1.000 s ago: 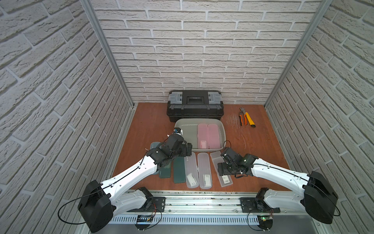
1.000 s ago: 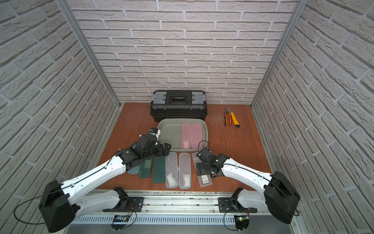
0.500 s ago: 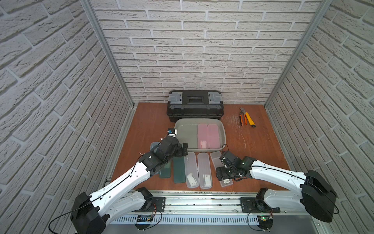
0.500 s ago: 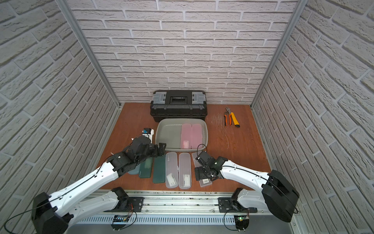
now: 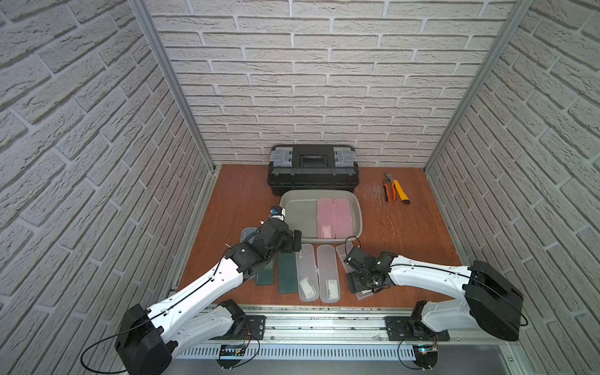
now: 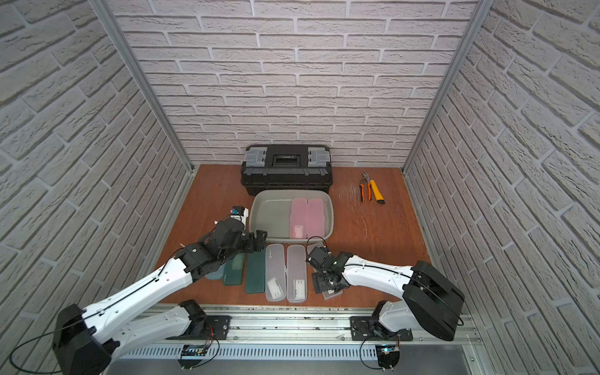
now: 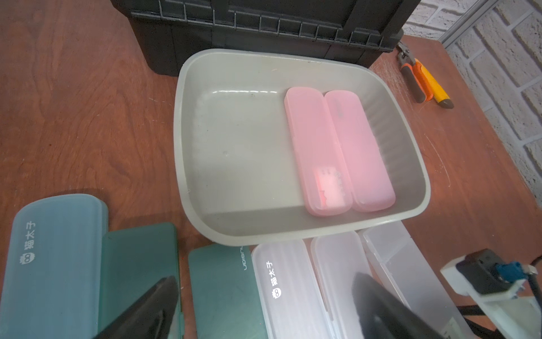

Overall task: Put the pencil case into the storage box
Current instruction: Pick up the pencil case from the center of the board.

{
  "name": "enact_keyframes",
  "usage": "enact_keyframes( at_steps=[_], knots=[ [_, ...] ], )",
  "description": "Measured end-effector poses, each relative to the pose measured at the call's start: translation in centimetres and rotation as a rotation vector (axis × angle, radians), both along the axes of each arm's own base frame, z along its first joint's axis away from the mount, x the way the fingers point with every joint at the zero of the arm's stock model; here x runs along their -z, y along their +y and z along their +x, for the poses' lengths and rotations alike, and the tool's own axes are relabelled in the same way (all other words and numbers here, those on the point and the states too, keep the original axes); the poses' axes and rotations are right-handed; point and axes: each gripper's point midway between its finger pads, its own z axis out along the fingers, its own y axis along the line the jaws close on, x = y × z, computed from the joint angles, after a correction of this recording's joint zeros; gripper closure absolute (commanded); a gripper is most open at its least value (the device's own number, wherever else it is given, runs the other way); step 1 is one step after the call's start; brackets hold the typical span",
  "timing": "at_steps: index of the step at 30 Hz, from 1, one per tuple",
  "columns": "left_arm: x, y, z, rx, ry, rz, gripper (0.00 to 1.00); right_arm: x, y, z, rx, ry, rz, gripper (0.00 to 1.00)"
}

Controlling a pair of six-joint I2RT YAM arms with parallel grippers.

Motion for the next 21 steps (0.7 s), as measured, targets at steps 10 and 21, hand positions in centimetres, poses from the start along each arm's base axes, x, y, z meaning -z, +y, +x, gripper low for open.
enact_keyframes(
  at_steps=[10, 21],
  knots=[
    [-2.0, -2.1, 0.4, 0.050, -0.023, -0.001, 0.01, -0.2, -1.4, -1.2, 0.101, -0.046, 0.020, 0.41],
    [-3.0, -3.4, 1.3, 0.087, -0.044, 0.002, 0.01, -3.9, -4.4, -1.6, 0.256, -0.183, 0.088, 0.49]
  ],
)
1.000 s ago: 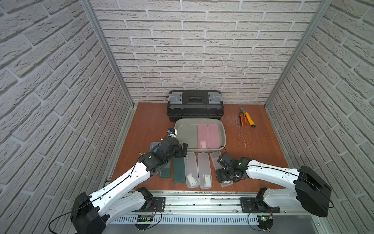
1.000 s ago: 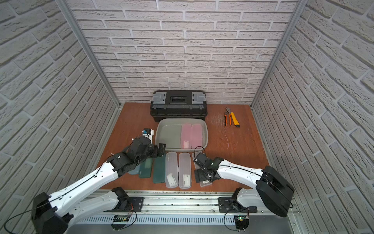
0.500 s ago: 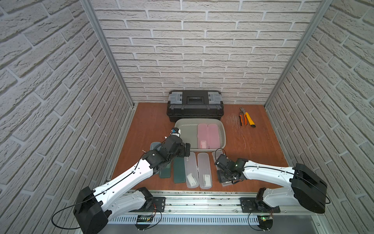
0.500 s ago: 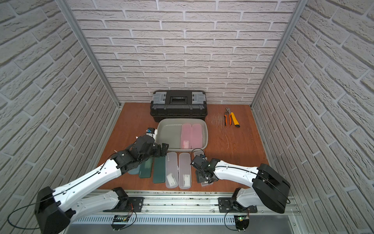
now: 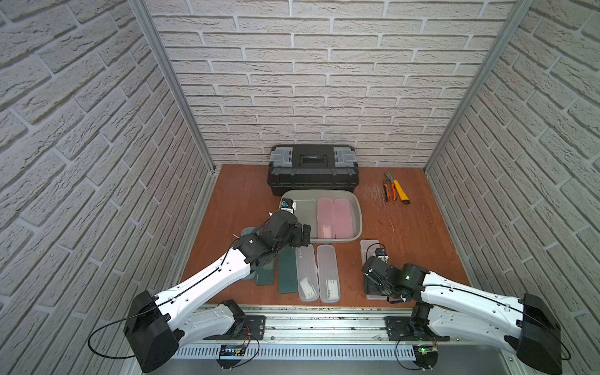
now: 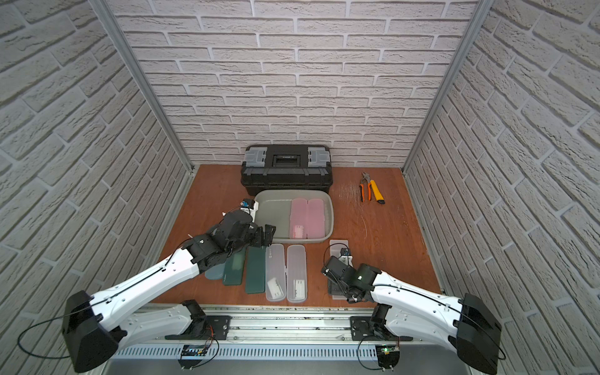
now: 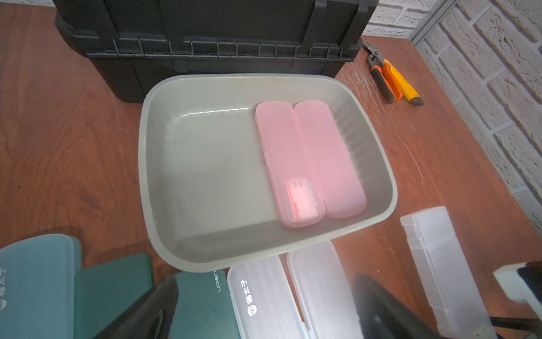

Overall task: Put the pencil case into the storage box
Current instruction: Pick up the pencil case from the center of the board, then place the pencil case at the storage box.

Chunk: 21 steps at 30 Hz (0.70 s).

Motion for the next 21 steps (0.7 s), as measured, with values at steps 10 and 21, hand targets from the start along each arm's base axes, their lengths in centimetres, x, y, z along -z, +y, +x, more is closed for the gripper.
enact_keyframes(
  at_steps=[10, 21],
  knots=[
    [-2.1, 0.4, 4.5, 0.029, -0.020, -0.228, 0.02, -6.7, 0.9, 2.7, 0.024, -0.147, 0.061, 0.49],
    [-5.0, 3.3, 9.9, 0.125, 0.021, -0.276, 0.02, -11.1, 7.7, 11.9, -0.075, -0.128, 0.089, 0.50]
  ],
)
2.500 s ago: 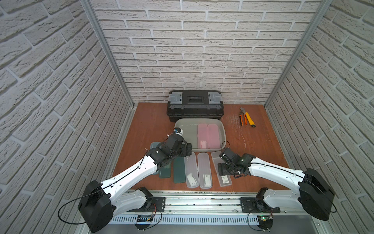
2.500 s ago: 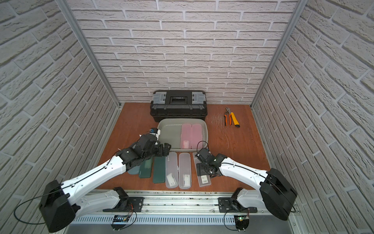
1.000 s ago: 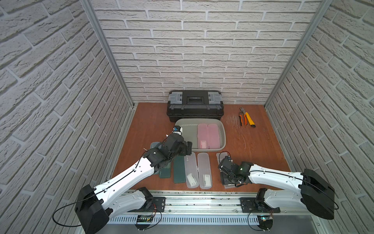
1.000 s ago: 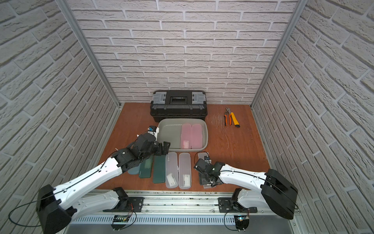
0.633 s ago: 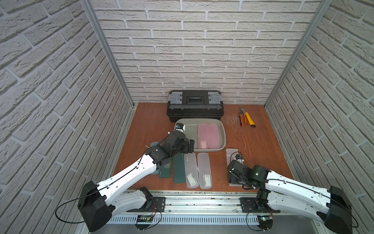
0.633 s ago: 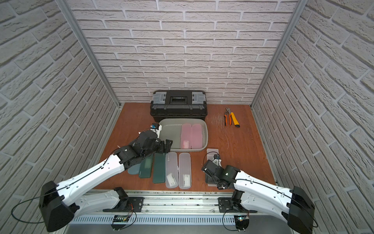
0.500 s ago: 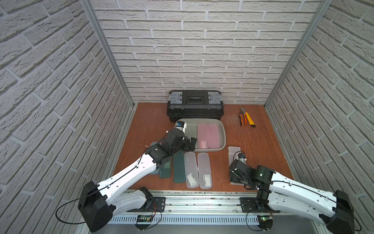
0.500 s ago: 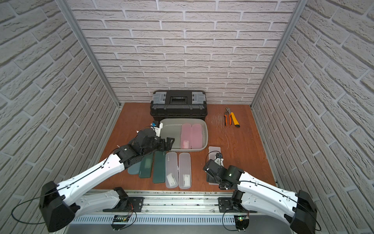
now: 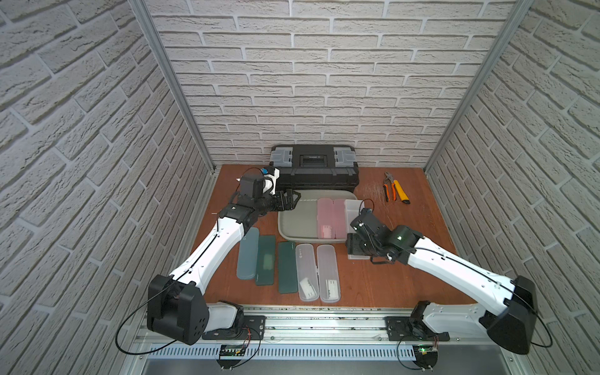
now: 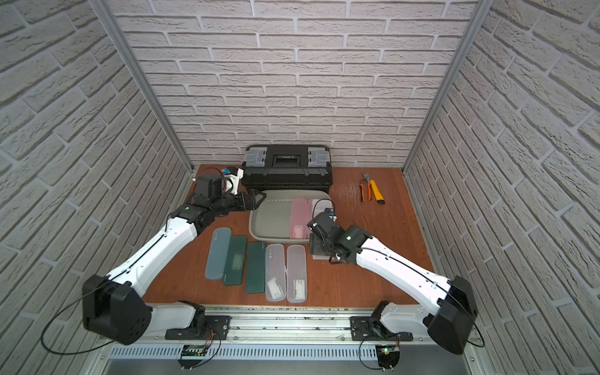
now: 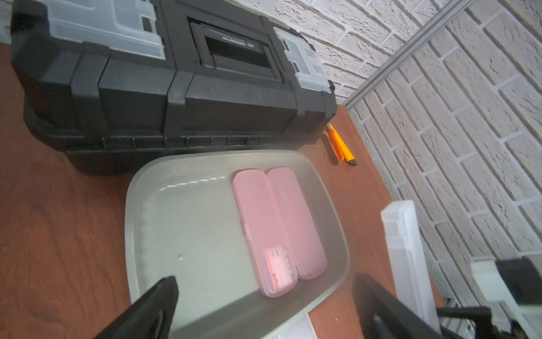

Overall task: Put the pencil case into the storage box
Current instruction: Place the pencil case at the storage box.

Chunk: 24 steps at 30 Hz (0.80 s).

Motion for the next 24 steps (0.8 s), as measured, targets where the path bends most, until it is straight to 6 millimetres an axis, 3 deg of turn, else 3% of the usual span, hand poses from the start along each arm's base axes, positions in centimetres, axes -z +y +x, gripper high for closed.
enact_keyframes(
  at_steps=[5, 8, 11, 19, 24],
  knots=[
    [1.9, 1.8, 0.6, 0.027, 0.031, -0.006, 0.01, 0.4, 4.1, 4.7, -0.058, 0.026, 0.046, 0.51],
    [3.7, 2.9, 0.4, 0.014, 0.072, 0.004, 0.02, 1.1, 6.0, 6.8, -0.080, 0.038, 0.054, 0.52],
    [4.1, 2.9, 0.5, 0.023, 0.072, 0.015, 0.01, 2.1, 7.5, 8.5, -0.089, 0.042, 0.055, 0.54],
    [3.9, 2.7, 0.5, 0.039, 0.061, 0.011, 0.02, 5.2, 10.3, 10.9, -0.096, 0.067, 0.031, 0.50],
    [3.8, 2.5, 0.4, 0.047, 0.059, 0.006, 0.01, 7.3, 11.3, 11.1, -0.074, 0.092, 0.030, 0.43]
  ],
)
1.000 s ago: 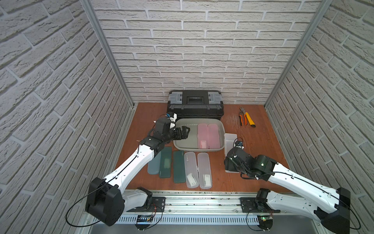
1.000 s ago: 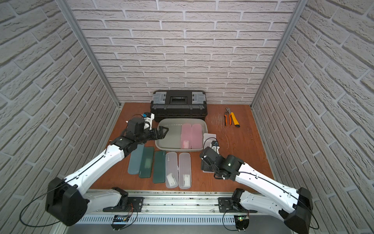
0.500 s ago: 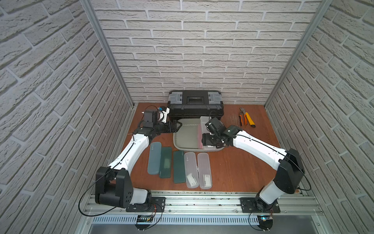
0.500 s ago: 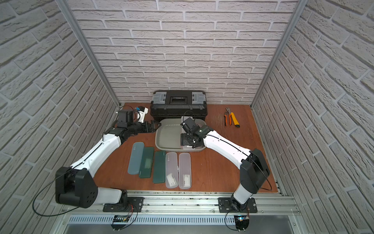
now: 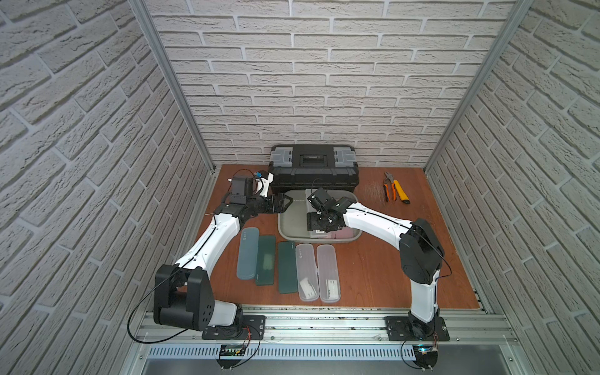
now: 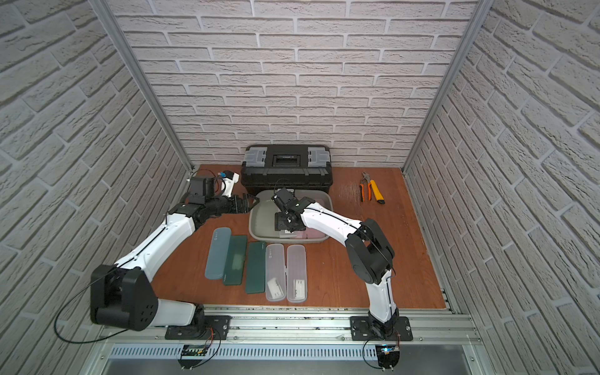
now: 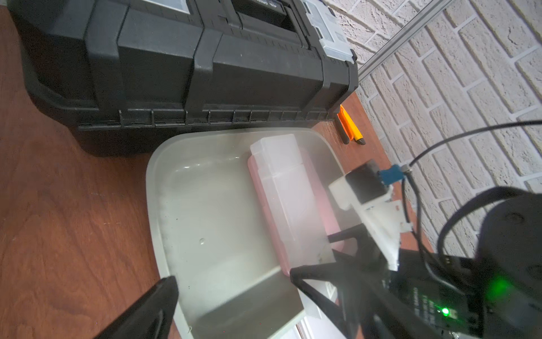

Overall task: Put the pencil case into the storage box
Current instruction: Place the pencil case at the storage box.

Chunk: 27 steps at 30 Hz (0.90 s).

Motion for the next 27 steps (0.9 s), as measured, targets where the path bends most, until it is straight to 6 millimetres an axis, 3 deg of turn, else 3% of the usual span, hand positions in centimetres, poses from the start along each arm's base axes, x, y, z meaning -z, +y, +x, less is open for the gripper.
enact_keyframes(
  at_steps=[5, 12, 21, 27],
  knots=[
    [-0.3, -0.4, -0.1, 0.010, -0.016, -0.002, 0.02, 1.1, 0.6, 0.8, 0.037, -0.004, 0.020, 0.36],
    [-1.0, -1.7, -0.8, 0.050, -0.055, 0.017, 0.01, 2.2, 2.1, 2.2, 0.052, 0.000, 0.044, 0.14],
    [-1.7, -1.3, -0.7, 0.030, -0.089, 0.038, 0.02, 2.2, 2.1, 2.4, 0.043, -0.009, 0.036, 0.14],
    [-1.7, -0.5, -0.5, -0.001, -0.095, 0.054, 0.01, 1.6, 0.8, 2.9, 0.022, -0.051, -0.057, 0.12]
  ],
)
